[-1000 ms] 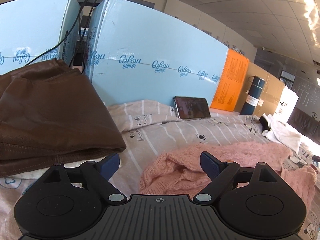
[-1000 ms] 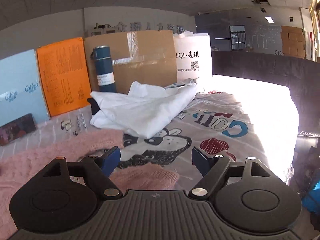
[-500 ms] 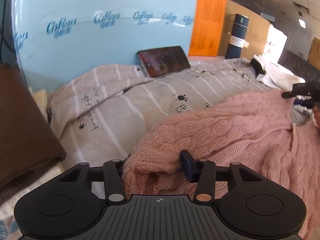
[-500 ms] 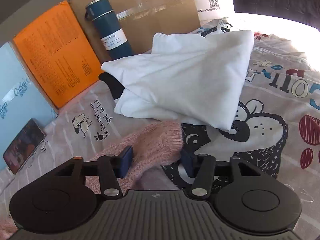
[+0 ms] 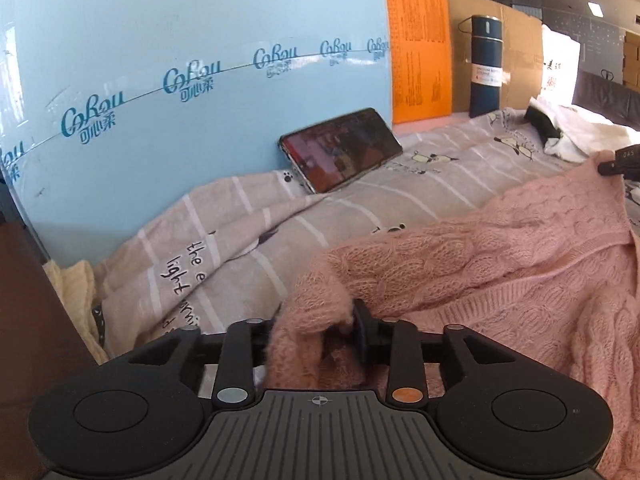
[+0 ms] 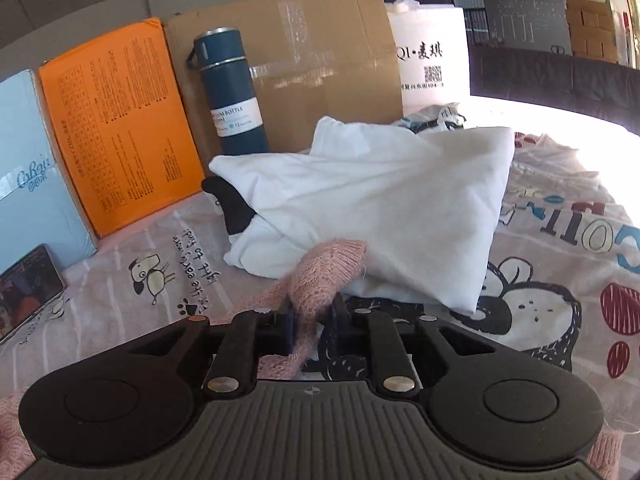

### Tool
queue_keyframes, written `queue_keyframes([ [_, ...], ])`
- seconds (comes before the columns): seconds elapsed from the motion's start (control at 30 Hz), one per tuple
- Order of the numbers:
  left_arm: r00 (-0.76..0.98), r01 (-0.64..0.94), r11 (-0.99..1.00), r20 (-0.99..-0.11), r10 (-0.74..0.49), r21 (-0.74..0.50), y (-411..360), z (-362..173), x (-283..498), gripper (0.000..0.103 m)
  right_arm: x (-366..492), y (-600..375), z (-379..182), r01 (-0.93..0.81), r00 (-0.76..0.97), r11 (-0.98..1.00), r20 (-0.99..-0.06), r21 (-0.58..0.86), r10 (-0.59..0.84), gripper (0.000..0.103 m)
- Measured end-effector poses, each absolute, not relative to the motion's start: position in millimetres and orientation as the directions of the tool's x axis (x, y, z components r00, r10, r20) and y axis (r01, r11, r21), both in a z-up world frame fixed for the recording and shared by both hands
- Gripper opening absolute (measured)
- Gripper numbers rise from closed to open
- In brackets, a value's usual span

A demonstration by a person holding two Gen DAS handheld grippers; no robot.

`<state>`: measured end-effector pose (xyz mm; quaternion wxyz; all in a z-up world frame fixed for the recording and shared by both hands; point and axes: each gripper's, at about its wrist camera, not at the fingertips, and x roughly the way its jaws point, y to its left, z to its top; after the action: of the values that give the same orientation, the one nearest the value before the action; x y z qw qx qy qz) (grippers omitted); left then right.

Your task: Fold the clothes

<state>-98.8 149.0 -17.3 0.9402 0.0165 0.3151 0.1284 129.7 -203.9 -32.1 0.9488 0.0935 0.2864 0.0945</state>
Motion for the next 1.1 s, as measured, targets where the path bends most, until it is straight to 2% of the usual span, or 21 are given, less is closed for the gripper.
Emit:
queue_keyframes([
  [0.03,0.766,-0.248,0.961,-0.584,0.27,0.118,153,-17,-100,0.073,128,-209,-33,-0.106,0.825,0.961,-0.517,0.257,0.229,0.043],
  [0.07,0.771,-0.257,0.961,-0.578,0.267,0.102,158,-16,-102,0.083,127,-214,-33,-0.086,0.831,0.955,-0.509,0.283,0.225,0.056],
  [0.1,0.783,-0.258,0.964,-0.571,0.248,0.066,165,-16,-106,0.083,125,-219,-34,-0.066,0.837,0.949,-0.5,0.308,0.221,0.077],
  [0.13,0.797,-0.26,0.965,-0.559,0.228,0.024,171,-14,-110,0.083,124,-224,-35,-0.047,0.843,0.941,-0.492,0.334,0.217,0.084],
  [0.23,0.833,-0.28,0.96,-0.497,0.244,0.003,172,6,-134,0.083,117,-234,-33,-0.024,0.873,0.919,-0.44,0.394,0.211,0.084],
  [0.33,0.862,-0.293,0.956,-0.43,0.268,0.009,167,27,-160,0.087,98,-238,-22,-0.067,0.934,0.911,-0.295,0.407,0.2,0.084],
  [0.37,0.873,-0.276,0.961,-0.412,0.26,0.021,162,31,-171,0.093,91,-239,-19,-0.081,0.95,0.909,-0.244,0.41,0.195,0.084],
  [0.4,0.882,-0.243,0.969,-0.407,0.239,0.044,157,31,-182,0.097,85,-241,-15,-0.096,0.963,0.906,-0.193,0.412,0.19,0.084],
  [0.47,0.891,-0.161,0.982,-0.412,0.189,0.102,147,27,-203,0.099,72,-239,-8,-0.151,0.973,0.908,-0.104,0.391,0.206,0.084],
  [0.5,0.89,-0.129,0.983,-0.422,0.172,0.127,143,23,-213,0.099,66,-235,-3,-0.188,0.966,0.91,-0.097,0.369,0.239,0.084],
  [0.57,0.876,-0.115,0.981,-0.449,0.174,0.157,141,12,-228,0.101,50,-219,6,-0.343,0.901,0.884,-0.156,0.317,0.405,0.084],
  [0.67,0.841,-0.137,0.971,-0.495,0.22,0.198,141,-2,-231,0.101,17,-190,15,-0.619,0.676,0.734,-0.287,0.278,0.679,0.084],
  [0.8,0.804,-0.141,0.957,-0.535,0.26,0.254,138,-17,-222,0.101,-28,-147,7,-0.786,0.385,0.538,-0.439,0.306,0.812,0.084],
  [0.87,0.808,-0.149,0.96,-0.53,0.257,0.239,141,-18,-225,0.101,-47,-122,-4,-0.823,0.316,0.492,-0.49,0.283,0.812,0.082],
  [0.9,0.812,-0.155,0.961,-0.524,0.256,0.228,143,-17,-227,0.101,-53,-112,-11,-0.829,0.312,0.496,-0.524,0.258,0.793,0.077],
  [0.93,0.816,-0.165,0.961,-0.516,0.259,0.22,144,-17,-229,0.101,-57,-104,-17,-0.831,0.317,0.505,-0.547,0.234,0.775,0.056],
  [1.0,0.825,-0.183,0.959,-0.496,0.27,0.217,146,-15,-231,0.101,-67,-95,-21,-0.837,0.342,0.514,-0.555,0.186,0.758,0.041],
  [1.03,0.831,-0.186,0.958,-0.485,0.273,0.219,145,-14,-233,0.101,-71,-99,-20,-0.854,0.317,0.482,-0.538,0.197,0.781,0.02],
  [1.1,0.84,-0.186,0.956,-0.468,0.275,0.227,142,-12,-234,0.101,-75,-110,-14,-0.853,0.29,0.454,-0.489,0.257,0.822,0.017],
])
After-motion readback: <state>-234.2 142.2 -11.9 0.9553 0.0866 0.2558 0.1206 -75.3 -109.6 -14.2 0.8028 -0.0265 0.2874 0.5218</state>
